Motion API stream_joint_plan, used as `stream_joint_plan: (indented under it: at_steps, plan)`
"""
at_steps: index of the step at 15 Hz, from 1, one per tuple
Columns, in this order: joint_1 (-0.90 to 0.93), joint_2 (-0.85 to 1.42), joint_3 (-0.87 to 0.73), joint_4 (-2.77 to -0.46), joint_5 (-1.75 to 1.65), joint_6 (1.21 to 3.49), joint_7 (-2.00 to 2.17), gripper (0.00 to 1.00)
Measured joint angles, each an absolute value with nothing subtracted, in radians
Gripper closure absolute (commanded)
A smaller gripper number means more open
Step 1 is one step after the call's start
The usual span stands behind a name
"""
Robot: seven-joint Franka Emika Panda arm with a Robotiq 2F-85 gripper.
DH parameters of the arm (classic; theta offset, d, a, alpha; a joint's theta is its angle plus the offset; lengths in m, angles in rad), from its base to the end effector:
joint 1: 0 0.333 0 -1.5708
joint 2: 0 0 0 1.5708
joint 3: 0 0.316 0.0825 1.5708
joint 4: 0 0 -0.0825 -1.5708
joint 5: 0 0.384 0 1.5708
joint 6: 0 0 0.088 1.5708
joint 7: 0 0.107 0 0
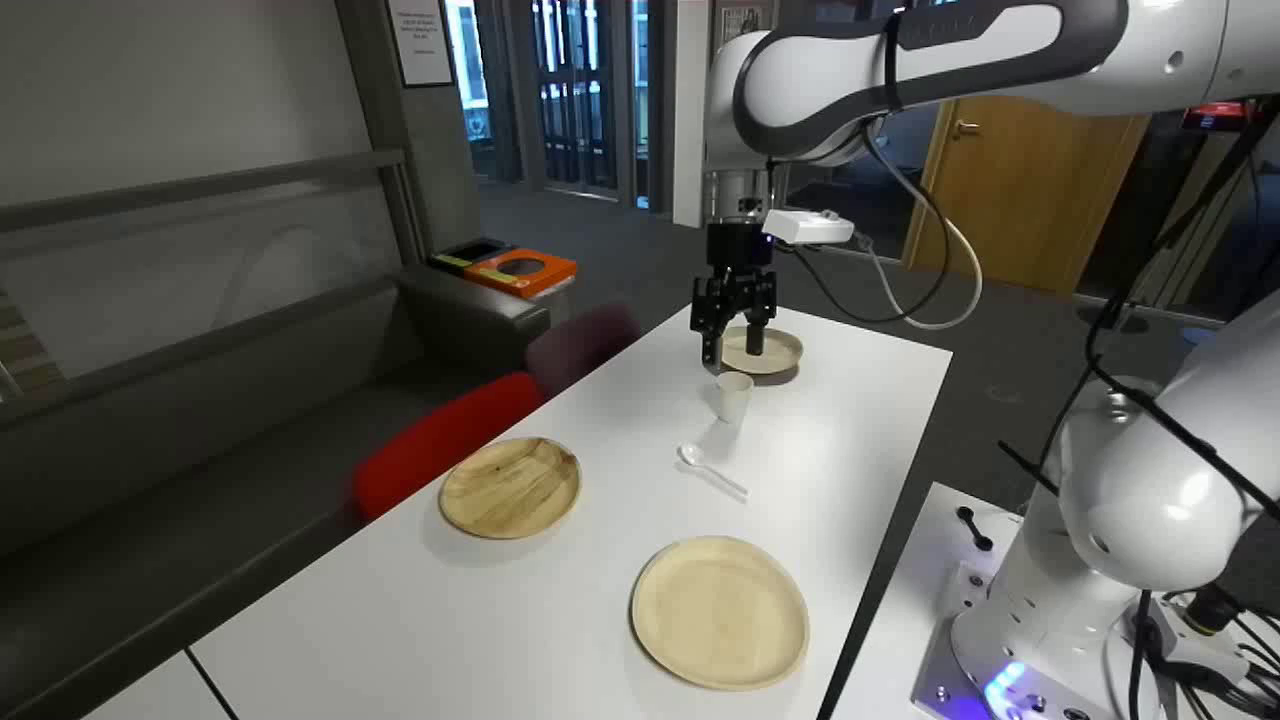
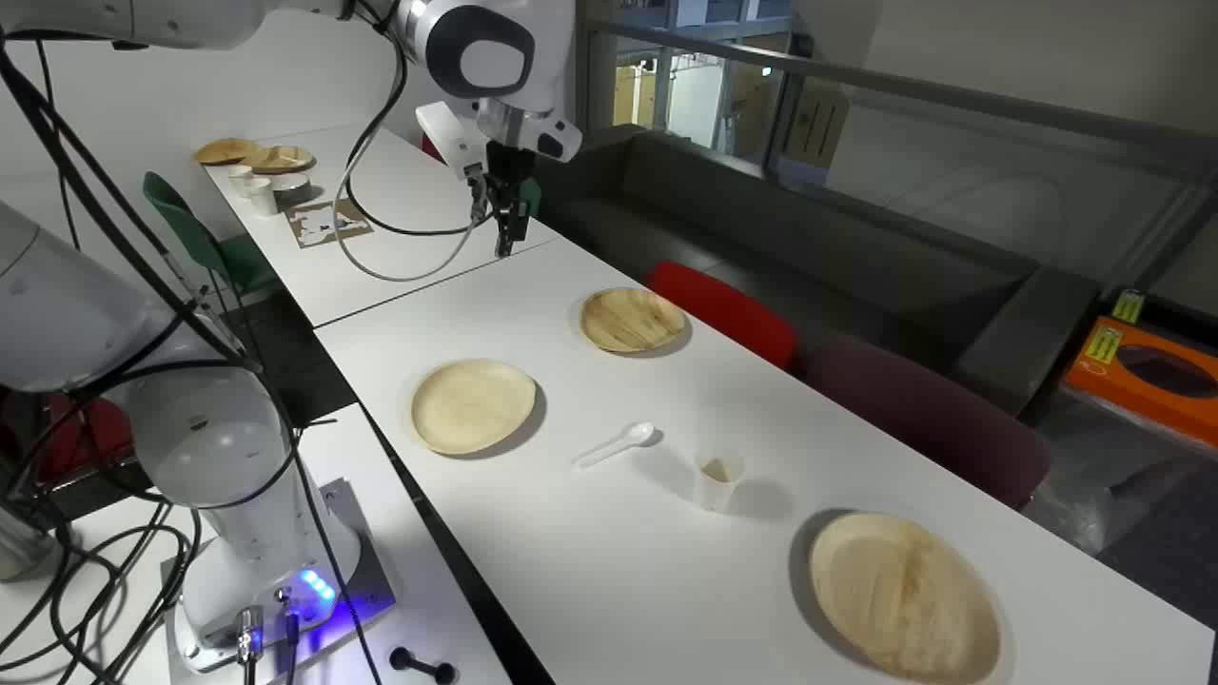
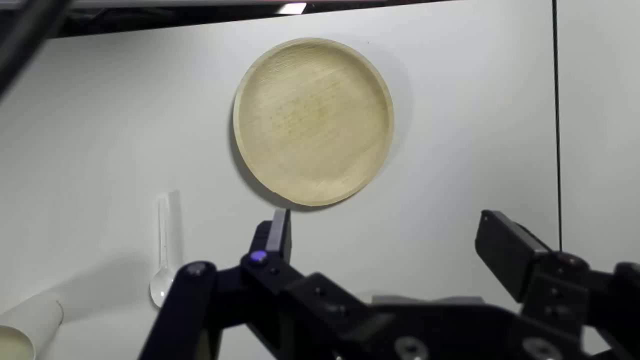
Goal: Stack up the brown plates on the right side and then move them to the left
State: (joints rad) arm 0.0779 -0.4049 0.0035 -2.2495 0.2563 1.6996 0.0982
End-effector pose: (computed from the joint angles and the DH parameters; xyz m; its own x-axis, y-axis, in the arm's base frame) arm 0.4125 0.0579 0.5159 0.9840 -0.0479 -0.1716 -0.0868 -0.9700 -0.2270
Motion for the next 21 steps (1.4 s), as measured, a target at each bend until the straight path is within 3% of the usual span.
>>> stream_joint_plan:
  at_steps: [4, 15, 21]
  plan:
    - [0.073, -0.389, 0.004, -2.25, 0.258, 1.743, 0.098, 0.0]
    - [0.023, 0.049, -0.011, -2.149, 0.38, 2.328, 0.183, 0.0]
    - [0.024, 0.212, -0.009, -2.044, 0.46, 2.373, 0.232, 0.0]
